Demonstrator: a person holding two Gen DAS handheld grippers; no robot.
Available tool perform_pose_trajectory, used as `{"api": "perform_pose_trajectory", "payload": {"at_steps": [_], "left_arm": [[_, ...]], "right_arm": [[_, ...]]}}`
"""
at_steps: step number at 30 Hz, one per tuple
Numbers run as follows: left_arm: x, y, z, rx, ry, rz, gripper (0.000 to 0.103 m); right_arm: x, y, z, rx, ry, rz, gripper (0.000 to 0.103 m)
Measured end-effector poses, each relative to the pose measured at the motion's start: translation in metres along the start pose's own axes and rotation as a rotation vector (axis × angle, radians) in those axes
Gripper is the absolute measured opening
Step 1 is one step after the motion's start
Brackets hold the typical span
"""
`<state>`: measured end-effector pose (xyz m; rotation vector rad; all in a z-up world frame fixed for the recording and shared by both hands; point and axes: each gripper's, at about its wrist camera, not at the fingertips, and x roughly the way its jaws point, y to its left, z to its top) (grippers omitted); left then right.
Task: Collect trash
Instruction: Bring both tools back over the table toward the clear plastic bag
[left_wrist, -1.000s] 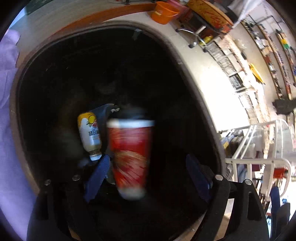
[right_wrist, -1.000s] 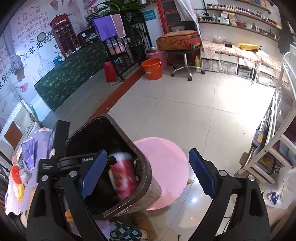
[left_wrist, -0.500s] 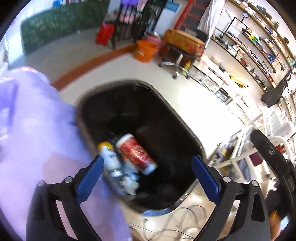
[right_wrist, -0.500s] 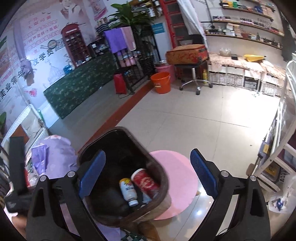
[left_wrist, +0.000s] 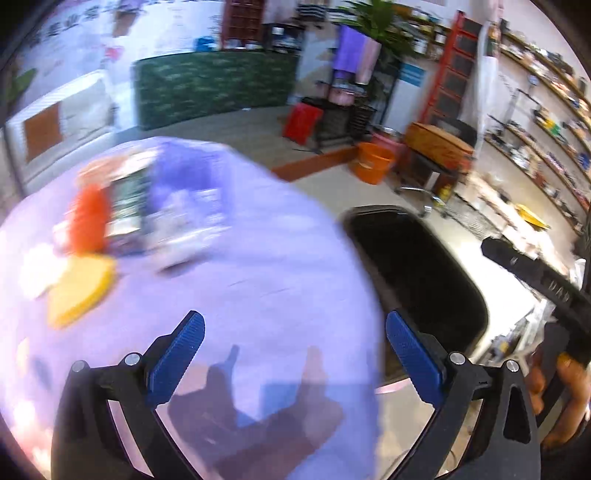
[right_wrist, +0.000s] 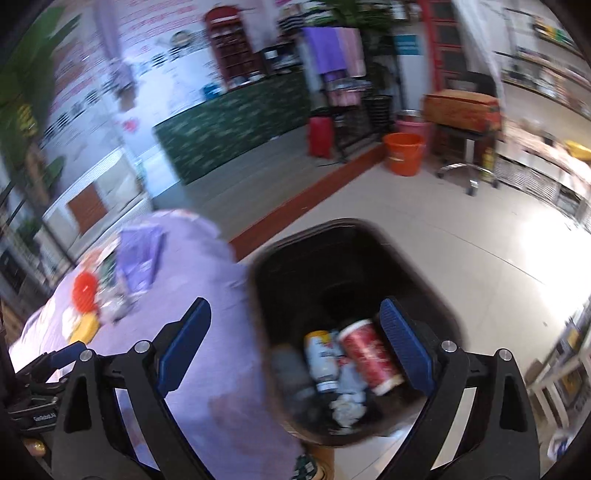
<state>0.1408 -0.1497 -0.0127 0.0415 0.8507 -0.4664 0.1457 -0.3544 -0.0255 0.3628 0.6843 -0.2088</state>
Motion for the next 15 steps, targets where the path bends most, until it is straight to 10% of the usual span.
{"api": "perform_pose_trajectory", "payload": {"at_steps": [15], "left_arm": [[-0.049, 0.152, -0.043, -0.265, -0.039, 0.233, 0.097]], "right_arm": [[0.063, 0.162, -0.015, -0.273, 0.146, 0.262, 0.092]]}}
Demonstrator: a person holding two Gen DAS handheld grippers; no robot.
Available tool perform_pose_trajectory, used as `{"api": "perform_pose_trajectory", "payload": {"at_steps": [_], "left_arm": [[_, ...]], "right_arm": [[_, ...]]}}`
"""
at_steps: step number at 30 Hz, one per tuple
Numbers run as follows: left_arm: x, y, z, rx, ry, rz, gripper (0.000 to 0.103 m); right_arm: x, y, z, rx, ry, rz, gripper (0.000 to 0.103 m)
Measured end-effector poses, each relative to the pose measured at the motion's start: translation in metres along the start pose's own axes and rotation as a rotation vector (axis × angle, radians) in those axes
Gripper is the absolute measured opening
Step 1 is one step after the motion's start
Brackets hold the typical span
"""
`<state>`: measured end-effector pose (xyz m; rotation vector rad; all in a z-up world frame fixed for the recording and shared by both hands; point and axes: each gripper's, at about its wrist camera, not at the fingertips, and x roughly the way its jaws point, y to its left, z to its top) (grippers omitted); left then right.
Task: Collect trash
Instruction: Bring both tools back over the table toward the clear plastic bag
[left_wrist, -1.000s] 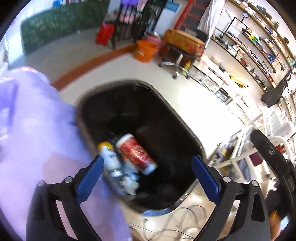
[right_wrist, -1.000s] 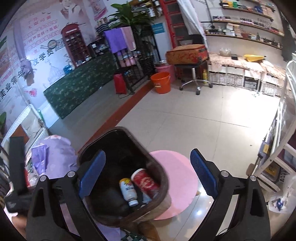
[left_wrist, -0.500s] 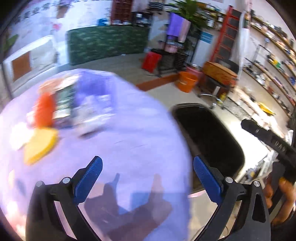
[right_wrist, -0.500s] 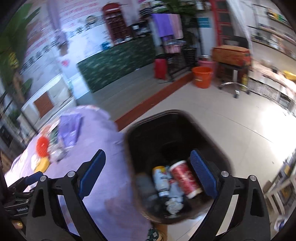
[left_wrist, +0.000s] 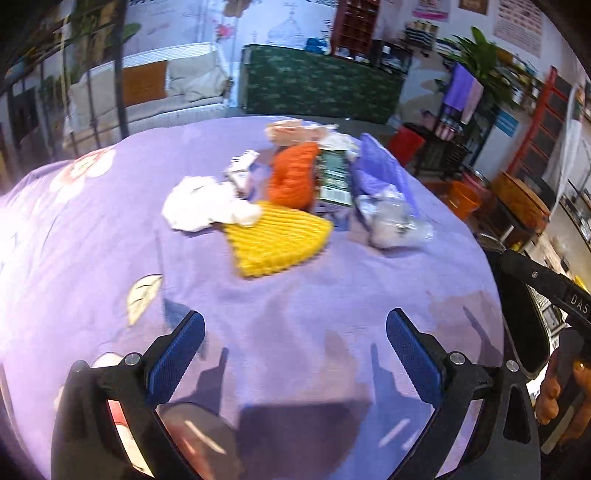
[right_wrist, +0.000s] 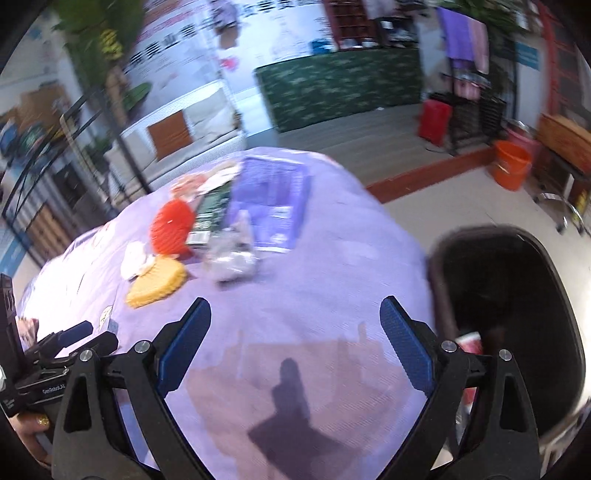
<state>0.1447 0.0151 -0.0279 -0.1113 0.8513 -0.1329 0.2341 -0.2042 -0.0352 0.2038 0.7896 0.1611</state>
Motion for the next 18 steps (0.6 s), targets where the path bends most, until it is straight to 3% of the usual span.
{"api": "perform_pose_trajectory", "payload": {"at_steps": [6, 12, 15, 17, 18], "left_arm": [[-0.005, 0.030, -0.002, -0.035, -0.021, 0.045, 0.097], [-0.002, 0.054, -0.004, -0.063, -0.008, 0.054, 0.097], [0.002, 0.065, -0.004, -0.073, 0.002, 0.059, 0.097], [0.005, 0.071, -0.005, -0.084, 0.010, 0.056, 0.097], [0.007, 0.073, -0.005, -0.089, 0.015, 0.053, 0.097]], "right_arm": [[0.043, 0.039, 0.013, -0.096, 0.064, 0.021, 0.092], [0.085, 0.057, 0.025, -0.133, 0.147, -0.018, 0.091], [0.103, 0.060, 0.029, -0.134, 0.181, -0.040, 0.079], [0.110, 0.059, 0.030, -0.124, 0.202, -0.043, 0.062], [0.111, 0.058, 0.031, -0.119, 0.207, -0.040, 0.060]]}}
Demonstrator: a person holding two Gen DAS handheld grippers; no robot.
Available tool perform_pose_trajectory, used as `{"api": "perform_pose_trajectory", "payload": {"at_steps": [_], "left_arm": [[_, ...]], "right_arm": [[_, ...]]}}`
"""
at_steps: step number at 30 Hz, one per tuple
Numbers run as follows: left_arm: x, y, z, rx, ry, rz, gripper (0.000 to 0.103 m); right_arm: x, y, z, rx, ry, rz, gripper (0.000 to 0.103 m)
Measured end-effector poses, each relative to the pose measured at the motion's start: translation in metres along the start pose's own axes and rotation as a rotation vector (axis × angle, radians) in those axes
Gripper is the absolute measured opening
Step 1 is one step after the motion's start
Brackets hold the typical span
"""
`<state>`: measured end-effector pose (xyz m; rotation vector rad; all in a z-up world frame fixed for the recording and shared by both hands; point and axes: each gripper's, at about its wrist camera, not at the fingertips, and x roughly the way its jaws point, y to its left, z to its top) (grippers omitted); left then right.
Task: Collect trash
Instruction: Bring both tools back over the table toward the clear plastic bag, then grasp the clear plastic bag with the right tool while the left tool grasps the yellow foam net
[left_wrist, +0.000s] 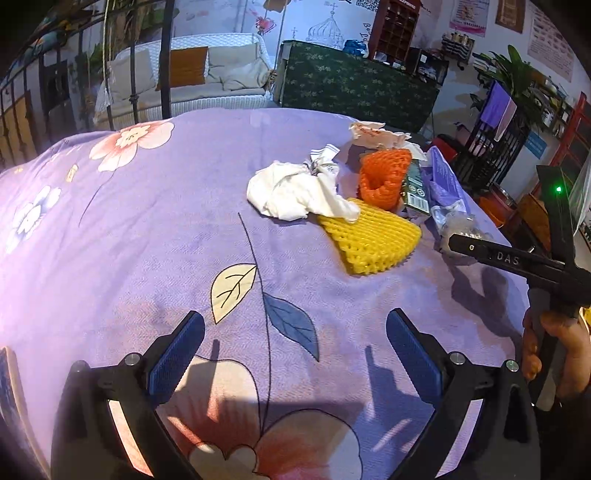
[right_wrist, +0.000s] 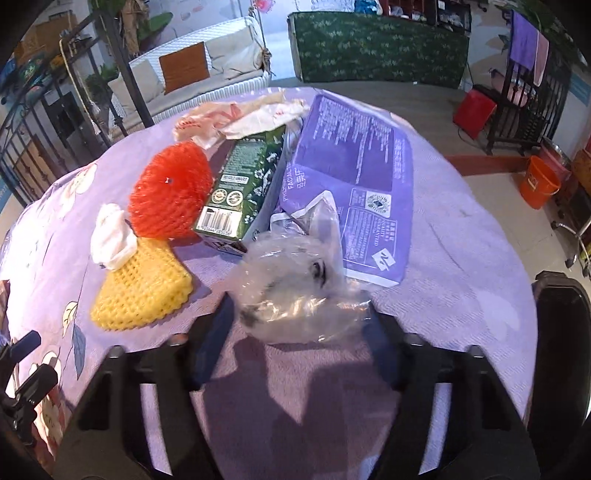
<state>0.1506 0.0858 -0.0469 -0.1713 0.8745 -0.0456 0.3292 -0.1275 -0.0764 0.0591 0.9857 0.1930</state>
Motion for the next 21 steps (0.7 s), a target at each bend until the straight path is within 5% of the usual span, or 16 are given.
{"api": "perform_pose_trajectory", "payload": {"at_steps": [5, 13, 21], "left_arm": [[0.008, 0.007, 0.003, -0.014, 0.019, -0.009, 0.097], [0.022, 0.000, 0.016, -0.032, 0.046, -0.087, 0.095], [0.048, -0.014, 0.041, -0.099, 0.100, -0.218, 0.080]], "right_arm": [[-0.005, -0.004, -0.004, 0.018, 0.002, 0.016, 0.048], [-0.027, 0.001, -0.012, 0.013, -0.045, 0.036, 0.046], [-0.050, 0.009, -0.021, -0.013, -0.102, 0.008, 0.046]]}}
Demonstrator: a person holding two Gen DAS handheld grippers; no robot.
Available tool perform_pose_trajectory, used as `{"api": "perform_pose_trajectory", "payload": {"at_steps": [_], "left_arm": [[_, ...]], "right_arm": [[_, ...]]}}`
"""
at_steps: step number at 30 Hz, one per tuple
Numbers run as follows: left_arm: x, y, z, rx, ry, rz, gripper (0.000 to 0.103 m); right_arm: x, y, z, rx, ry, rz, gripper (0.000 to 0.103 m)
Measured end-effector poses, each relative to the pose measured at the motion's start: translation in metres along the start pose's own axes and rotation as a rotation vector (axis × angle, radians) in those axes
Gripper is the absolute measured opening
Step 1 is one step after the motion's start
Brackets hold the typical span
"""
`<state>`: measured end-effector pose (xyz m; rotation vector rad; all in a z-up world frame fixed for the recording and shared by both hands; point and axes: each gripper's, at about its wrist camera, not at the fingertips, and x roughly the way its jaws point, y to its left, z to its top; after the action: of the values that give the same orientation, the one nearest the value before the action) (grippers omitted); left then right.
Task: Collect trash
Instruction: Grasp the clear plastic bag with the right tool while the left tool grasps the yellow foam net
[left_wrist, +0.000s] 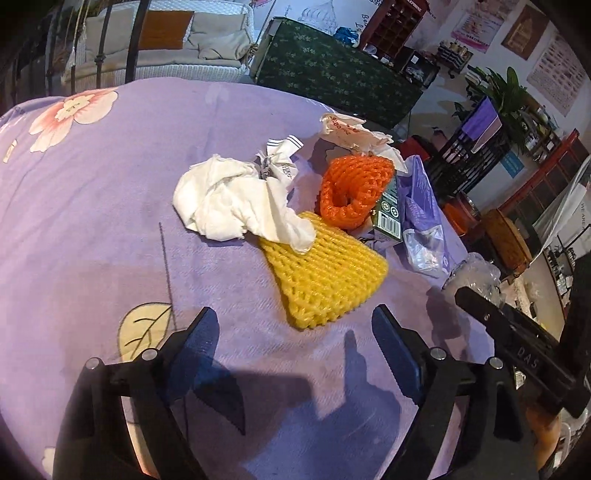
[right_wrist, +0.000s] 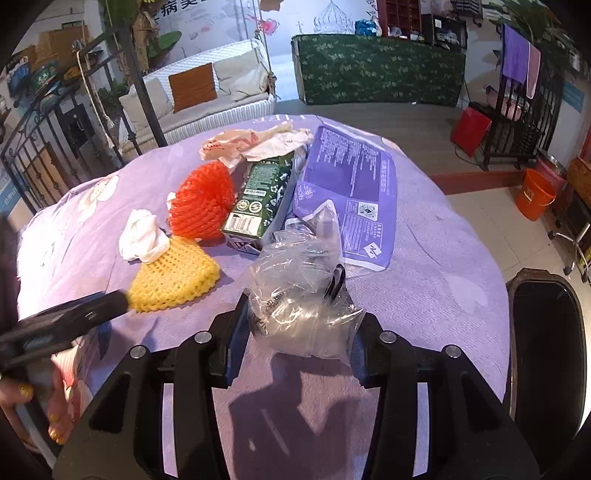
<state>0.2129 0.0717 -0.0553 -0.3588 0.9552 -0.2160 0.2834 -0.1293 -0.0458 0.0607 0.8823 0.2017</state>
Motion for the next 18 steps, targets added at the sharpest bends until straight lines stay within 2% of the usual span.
{"api": "perform_pose_trajectory", "payload": {"at_steps": [3, 7, 10, 12, 14, 18], "left_arm": [[0.014, -0.004, 0.006, -0.016, 0.031, -0.022, 0.075], [0.030, -0.013, 0.008, 0.033, 0.038, 0.037, 0.071], [0.033, -0.014, 0.011, 0.039, 0.027, 0.052, 0.057], [0.035, -0.015, 0.012, 0.031, 0.028, 0.046, 0.035], [0.035, -0.015, 0.012, 0.020, 0.035, 0.024, 0.021], [0.027, -0.015, 0.006, 0.022, 0.024, 0.019, 0.017]], "right_arm": [[-0.005, -0.004, -0.003, 0.004, -0.002, -0.003, 0.046], [-0.007, -0.010, -0.008, 0.023, 0.001, -0.003, 0.046], [-0.008, -0.013, -0.012, 0.038, 0.005, -0.002, 0.046], [-0.010, -0.016, -0.015, 0.047, 0.006, -0.001, 0.046], [-0.012, -0.018, -0.017, 0.051, 0.003, -0.003, 0.046], [-0.017, -0.023, -0.021, 0.065, -0.008, -0.006, 0.046]]}}
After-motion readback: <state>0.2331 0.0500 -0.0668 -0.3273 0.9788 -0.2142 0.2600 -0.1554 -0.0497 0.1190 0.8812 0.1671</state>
